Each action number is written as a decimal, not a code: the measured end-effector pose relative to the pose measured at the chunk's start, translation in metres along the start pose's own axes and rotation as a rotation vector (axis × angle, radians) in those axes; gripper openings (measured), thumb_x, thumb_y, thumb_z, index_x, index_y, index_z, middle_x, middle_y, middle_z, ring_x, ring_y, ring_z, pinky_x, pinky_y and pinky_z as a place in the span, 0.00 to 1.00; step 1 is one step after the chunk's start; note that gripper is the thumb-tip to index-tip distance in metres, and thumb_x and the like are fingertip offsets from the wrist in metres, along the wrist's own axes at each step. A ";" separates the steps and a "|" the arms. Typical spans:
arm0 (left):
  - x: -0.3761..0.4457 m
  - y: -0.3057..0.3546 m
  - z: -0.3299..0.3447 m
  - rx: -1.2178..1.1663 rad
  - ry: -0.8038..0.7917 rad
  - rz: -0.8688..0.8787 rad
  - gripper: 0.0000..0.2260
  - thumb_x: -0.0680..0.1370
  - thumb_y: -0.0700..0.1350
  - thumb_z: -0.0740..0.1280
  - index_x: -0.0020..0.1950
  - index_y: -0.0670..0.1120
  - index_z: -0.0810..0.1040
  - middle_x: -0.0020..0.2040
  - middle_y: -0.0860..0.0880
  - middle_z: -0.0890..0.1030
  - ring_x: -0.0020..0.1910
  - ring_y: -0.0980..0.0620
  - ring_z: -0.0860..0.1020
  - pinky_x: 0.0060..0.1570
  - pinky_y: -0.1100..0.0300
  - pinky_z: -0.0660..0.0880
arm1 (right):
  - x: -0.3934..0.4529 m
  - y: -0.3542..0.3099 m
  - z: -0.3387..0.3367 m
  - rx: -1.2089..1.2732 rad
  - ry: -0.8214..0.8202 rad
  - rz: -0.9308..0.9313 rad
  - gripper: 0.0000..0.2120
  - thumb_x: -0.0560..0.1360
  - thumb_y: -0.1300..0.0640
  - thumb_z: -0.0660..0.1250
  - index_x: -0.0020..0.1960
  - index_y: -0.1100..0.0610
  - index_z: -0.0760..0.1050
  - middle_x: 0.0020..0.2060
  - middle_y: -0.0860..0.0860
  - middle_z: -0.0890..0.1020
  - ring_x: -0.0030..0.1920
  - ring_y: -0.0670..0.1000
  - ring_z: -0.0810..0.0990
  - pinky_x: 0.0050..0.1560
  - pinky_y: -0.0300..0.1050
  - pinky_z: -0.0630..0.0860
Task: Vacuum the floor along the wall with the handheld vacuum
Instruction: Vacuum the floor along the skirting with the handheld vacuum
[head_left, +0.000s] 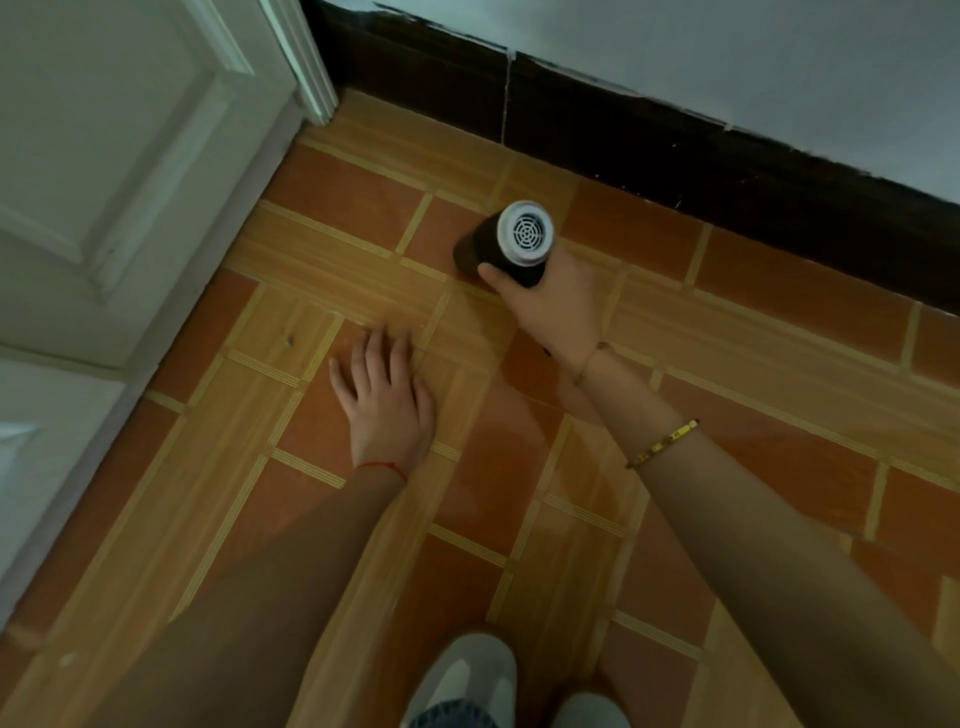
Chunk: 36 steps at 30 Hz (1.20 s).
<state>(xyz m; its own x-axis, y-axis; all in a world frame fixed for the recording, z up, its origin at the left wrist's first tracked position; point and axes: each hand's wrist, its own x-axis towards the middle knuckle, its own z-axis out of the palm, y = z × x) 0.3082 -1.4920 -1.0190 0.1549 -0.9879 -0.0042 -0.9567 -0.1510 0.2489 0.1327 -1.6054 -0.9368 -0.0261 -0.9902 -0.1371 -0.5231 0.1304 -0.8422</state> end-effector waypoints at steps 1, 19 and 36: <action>0.000 0.000 0.000 -0.003 0.002 -0.001 0.23 0.81 0.50 0.54 0.77 0.46 0.63 0.77 0.43 0.63 0.78 0.42 0.58 0.76 0.35 0.48 | 0.001 -0.004 0.006 0.004 -0.047 -0.014 0.33 0.70 0.43 0.74 0.70 0.53 0.70 0.62 0.47 0.79 0.63 0.46 0.76 0.62 0.41 0.74; 0.001 0.002 -0.004 0.033 -0.013 -0.004 0.24 0.82 0.49 0.53 0.77 0.45 0.63 0.78 0.43 0.63 0.79 0.42 0.57 0.75 0.34 0.50 | 0.065 -0.031 0.038 -0.040 0.050 -0.066 0.34 0.70 0.39 0.72 0.71 0.51 0.68 0.61 0.46 0.80 0.61 0.46 0.77 0.53 0.34 0.70; 0.002 0.002 -0.005 0.055 -0.013 0.003 0.24 0.82 0.49 0.56 0.77 0.45 0.64 0.77 0.43 0.64 0.78 0.42 0.58 0.76 0.35 0.51 | 0.077 -0.028 0.041 -0.031 0.071 -0.068 0.34 0.69 0.39 0.72 0.70 0.53 0.69 0.61 0.47 0.80 0.60 0.46 0.78 0.54 0.35 0.72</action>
<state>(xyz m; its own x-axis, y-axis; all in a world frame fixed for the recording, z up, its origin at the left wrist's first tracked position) 0.3078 -1.4944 -1.0141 0.1492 -0.9887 -0.0162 -0.9693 -0.1495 0.1953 0.1798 -1.6834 -0.9452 -0.0498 -0.9979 -0.0419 -0.5514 0.0624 -0.8319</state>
